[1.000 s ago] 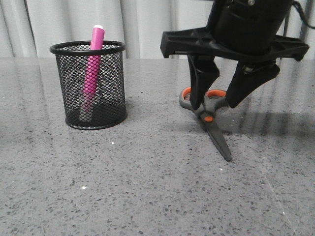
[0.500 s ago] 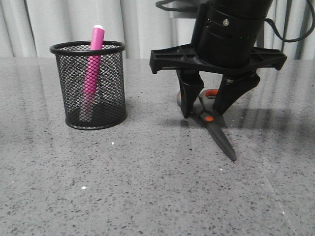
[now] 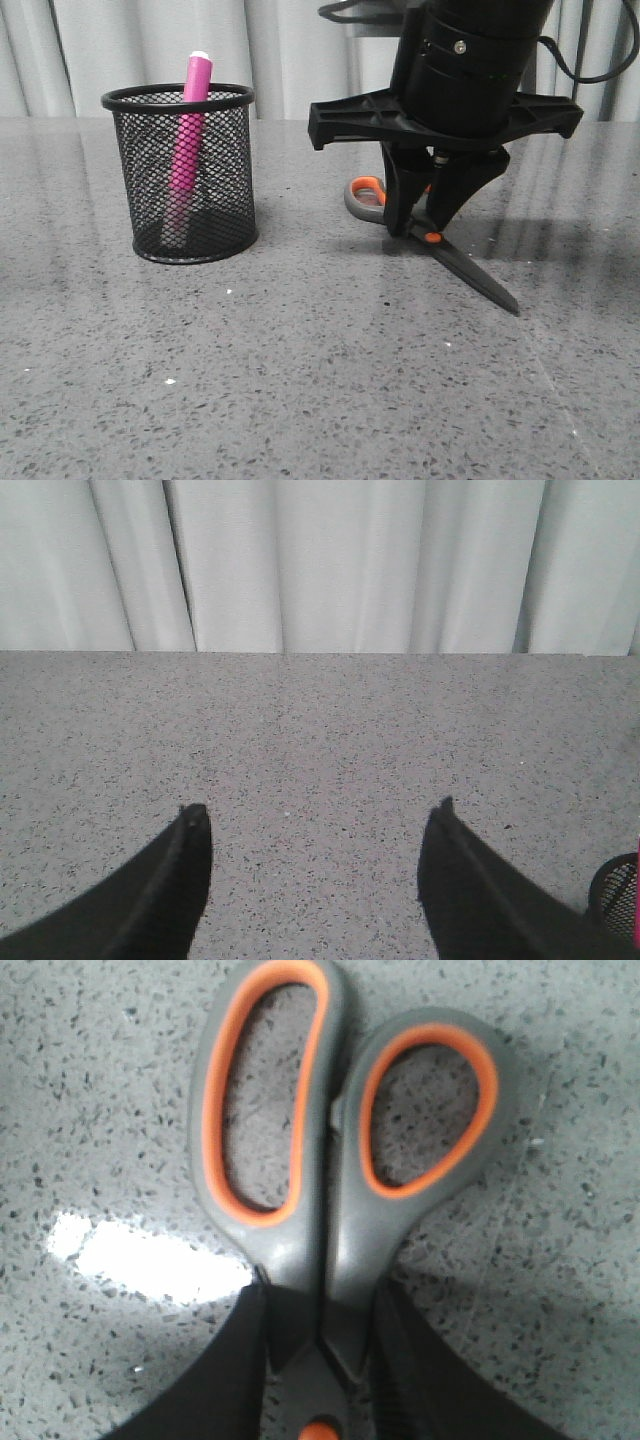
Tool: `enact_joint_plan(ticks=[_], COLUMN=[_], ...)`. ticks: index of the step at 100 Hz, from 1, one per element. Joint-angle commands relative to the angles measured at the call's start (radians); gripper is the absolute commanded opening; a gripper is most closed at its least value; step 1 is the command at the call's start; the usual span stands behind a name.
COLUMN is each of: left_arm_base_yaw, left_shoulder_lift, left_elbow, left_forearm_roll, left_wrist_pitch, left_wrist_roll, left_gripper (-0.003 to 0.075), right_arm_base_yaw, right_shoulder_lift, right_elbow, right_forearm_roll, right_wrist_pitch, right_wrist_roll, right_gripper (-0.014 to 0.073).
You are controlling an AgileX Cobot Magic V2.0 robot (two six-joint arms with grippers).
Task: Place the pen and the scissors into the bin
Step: 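Lower the right gripper onto the scissors handles and grasp them, then lift the scissors with the right gripper and carry toward the cup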
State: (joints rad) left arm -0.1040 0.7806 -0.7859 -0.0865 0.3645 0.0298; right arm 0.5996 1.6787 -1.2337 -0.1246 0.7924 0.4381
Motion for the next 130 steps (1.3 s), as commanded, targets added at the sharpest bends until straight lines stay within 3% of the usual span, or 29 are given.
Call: enact_joint_plan(ticks=[1,12,24,48,65,86,103,111,130], left_arm_base_yaw=[0.002,0.002,0.002,0.002,0.002,0.002,0.002,0.002,0.002], left_shoulder_lift=[-0.008,-0.008,-0.008,-0.008,-0.008,-0.008,-0.008,-0.008,-0.008], left_elbow=[-0.026,-0.026,-0.026,-0.026,-0.026,-0.026,-0.026,-0.026,-0.026], left_forearm_roll=[-0.011,-0.011,-0.011,-0.011,-0.011,-0.011,-0.011,-0.011,-0.011], left_wrist_pitch=[-0.08,-0.08,-0.08,-0.08,-0.08,-0.08,-0.08,-0.08,-0.08], left_wrist_roll=[-0.005,-0.005,-0.005,-0.005,-0.005,-0.005,-0.005,-0.007,-0.007], left_gripper=[0.0418,0.0418,0.0418,0.0418,0.0418,0.0418,0.0418,0.0418,0.0418], right_arm_base_yaw=[0.0,0.007,0.027,0.033,0.033,0.033,0.033,0.033,0.033], right_shoulder_lift=[-0.029,-0.058,-0.151,-0.393,-0.462,-0.421,-0.307,-0.234,-0.117], right_elbow=[-0.02,-0.01,0.07,0.315,0.362,0.362,0.354,0.341,0.285], right_forearm_roll=[-0.016,-0.022,-0.031,-0.031,-0.033,-0.061,-0.233,-0.249,-0.244], right_wrist_pitch=[-0.018,-0.041,-0.191,-0.698,-1.0,-1.304,-1.601,-1.744,-1.806], right_wrist_roll=[-0.005,-0.005,0.037,0.071,0.071,0.071,0.05,0.013,0.011], right_gripper=[-0.0068,-0.0068,-0.0068,-0.0068,-0.0068,-0.0068,-0.0068,-0.0068,-0.0068])
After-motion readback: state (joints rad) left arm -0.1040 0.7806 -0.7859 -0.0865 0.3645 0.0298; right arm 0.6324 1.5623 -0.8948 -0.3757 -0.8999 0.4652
